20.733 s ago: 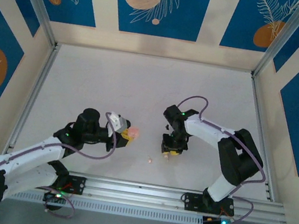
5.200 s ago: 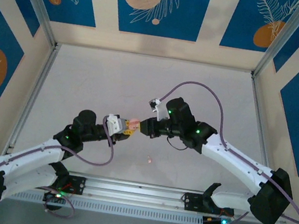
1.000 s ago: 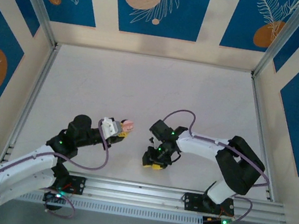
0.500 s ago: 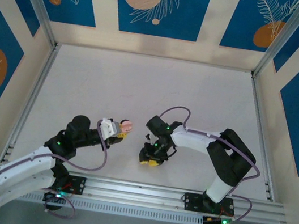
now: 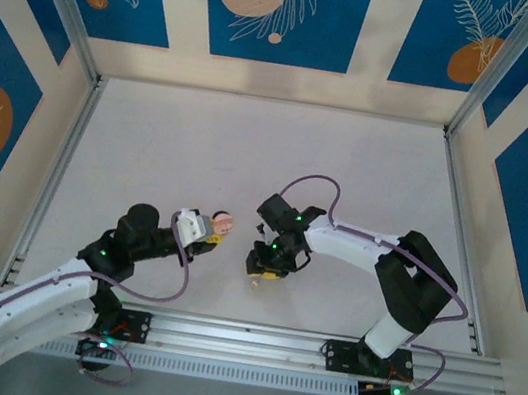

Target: Insert the wireless bluetooth earbuds into the charging case

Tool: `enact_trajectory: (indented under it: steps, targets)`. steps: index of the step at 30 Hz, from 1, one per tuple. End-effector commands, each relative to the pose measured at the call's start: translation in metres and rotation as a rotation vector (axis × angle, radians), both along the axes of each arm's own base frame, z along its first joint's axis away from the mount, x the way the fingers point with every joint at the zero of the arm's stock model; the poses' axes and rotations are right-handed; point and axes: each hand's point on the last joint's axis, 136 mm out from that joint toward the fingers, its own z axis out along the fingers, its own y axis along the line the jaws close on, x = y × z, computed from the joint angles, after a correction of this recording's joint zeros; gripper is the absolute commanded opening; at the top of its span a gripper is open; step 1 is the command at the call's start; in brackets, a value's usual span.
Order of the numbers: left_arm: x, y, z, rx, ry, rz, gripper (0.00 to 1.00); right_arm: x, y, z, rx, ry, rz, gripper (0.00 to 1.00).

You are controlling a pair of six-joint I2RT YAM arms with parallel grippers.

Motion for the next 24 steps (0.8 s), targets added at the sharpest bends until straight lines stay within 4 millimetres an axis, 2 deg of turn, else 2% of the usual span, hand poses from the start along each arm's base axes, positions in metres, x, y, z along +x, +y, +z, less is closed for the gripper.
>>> enact_trajectory:
  steps: [1,16,24]
  targets:
    - [-0.001,-0.003,0.010,-0.010,-0.040,-0.017,0.17,-0.005,-0.003,-0.002,-0.068,0.029,-0.003,0.37]
    - [-0.002,0.000,0.011,-0.012,-0.045,-0.009,0.17,-0.013,0.003,-0.026,-0.095,0.094,-0.008,0.31]
    - [-0.002,0.001,0.011,-0.010,-0.044,-0.006,0.17,-0.010,0.010,-0.028,-0.084,0.082,-0.005,0.28]
